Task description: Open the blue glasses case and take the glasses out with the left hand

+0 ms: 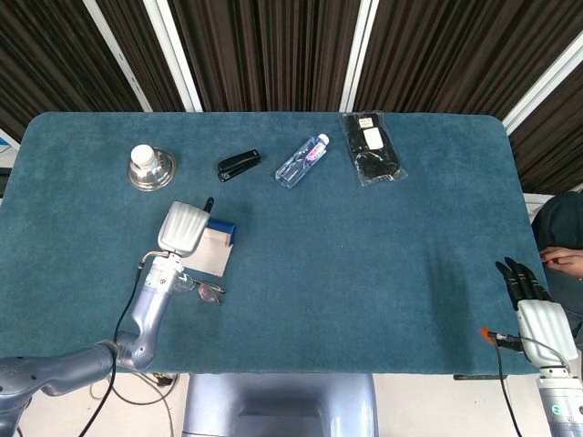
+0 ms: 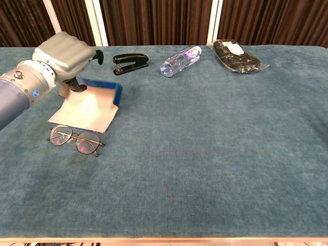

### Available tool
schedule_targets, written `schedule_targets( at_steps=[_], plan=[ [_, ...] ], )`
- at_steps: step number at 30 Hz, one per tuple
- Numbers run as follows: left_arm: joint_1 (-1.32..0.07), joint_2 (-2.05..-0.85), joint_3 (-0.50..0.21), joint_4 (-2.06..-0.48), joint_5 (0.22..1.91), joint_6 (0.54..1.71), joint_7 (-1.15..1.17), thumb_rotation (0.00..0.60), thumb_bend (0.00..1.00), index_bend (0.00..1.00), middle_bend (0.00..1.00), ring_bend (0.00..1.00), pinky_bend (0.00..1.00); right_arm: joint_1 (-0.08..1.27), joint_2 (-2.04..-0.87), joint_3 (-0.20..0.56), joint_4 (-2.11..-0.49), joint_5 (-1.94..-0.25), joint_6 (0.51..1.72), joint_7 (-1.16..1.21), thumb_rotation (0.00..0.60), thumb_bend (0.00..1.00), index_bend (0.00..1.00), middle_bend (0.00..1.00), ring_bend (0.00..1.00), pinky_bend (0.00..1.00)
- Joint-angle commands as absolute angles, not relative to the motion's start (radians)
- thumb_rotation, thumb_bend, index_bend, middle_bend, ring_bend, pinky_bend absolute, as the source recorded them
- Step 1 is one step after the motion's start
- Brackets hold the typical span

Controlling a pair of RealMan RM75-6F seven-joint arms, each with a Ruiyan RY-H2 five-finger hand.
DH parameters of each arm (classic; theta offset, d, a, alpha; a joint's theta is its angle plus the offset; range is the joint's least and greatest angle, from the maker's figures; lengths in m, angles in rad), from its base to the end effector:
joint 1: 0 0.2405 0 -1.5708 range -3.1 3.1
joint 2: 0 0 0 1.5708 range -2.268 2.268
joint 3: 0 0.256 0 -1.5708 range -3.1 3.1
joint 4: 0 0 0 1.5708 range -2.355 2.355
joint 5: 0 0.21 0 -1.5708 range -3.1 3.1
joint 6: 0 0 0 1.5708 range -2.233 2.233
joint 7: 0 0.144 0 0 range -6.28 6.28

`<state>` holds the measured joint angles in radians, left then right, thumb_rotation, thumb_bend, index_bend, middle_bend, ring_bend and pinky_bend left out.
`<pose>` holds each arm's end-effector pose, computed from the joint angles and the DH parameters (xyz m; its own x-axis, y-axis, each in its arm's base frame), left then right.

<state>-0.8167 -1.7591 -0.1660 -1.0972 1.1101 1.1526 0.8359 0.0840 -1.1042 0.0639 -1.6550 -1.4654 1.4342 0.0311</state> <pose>-0.1549 0.3859 -0.0266 0.8401 -0.1397 0.5241 0.4830 -0.2471 -0.8400 -0.3097 -0.1829 0.1567 0.3350 -0.0411 0.9413 -0.9415 0.0229 0.3361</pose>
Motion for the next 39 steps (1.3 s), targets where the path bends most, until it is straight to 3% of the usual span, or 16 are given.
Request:
schedule_targets(
  at_steps=[1, 7, 10, 17, 25, 39],
  plan=[
    [-0.809, -1.752, -0.165, -1.102, 1.109, 1.153, 0.833, 0.6, 0.21, 0.25, 0.91, 0.83, 0.91, 0.083, -1.104, 0.063, -1.655, -1.466, 1.435, 0.03, 0.6, 0.14, 0.0, 0.0, 0.0, 0.23],
    [-0.784, -1.712, -0.164, -1.133, 1.127, 1.176, 0.805, 0.6, 0.16, 0.25, 0.9, 0.82, 0.91, 0.083, -1.105, 0.062, -1.654, -1.467, 1.436, 0.028, 0.6, 0.14, 0.0, 0.0, 0.0, 0.23],
    [-0.772, -1.691, -0.174, -1.171, 1.122, 1.176, 0.771, 0.6, 0.16, 0.31, 0.91, 0.82, 0.91, 0.083, -1.105, 0.062, -1.654, -1.469, 1.438, 0.027, 0.6, 0.14, 0.0, 0.0, 0.0, 0.23],
    [-0.723, -1.55, -0.148, -1.443, 1.147, 1.154, 0.674, 0.6, 0.16, 0.38, 0.92, 0.84, 0.91, 0.084, -1.105, 0.064, -1.656, -1.468, 1.437, 0.023, 0.6, 0.14, 0.0, 0.0, 0.0, 0.23],
    [-0.658, -1.41, -0.078, -1.699, 1.134, 1.149, 0.667, 0.6, 0.16, 0.45, 1.0, 0.95, 0.99, 0.083, -1.104, 0.063, -1.658, -1.468, 1.438, 0.023, 0.6, 0.14, 0.0, 0.0, 0.0, 0.23],
    [-0.608, -1.388, 0.004, -1.764, 1.089, 1.127, 0.695, 0.6, 0.26, 0.46, 1.0, 0.97, 1.0, 0.084, -1.103, 0.064, -1.661, -1.467, 1.436, 0.027, 0.6, 0.14, 0.0, 0.0, 0.0, 0.23]
  ],
)
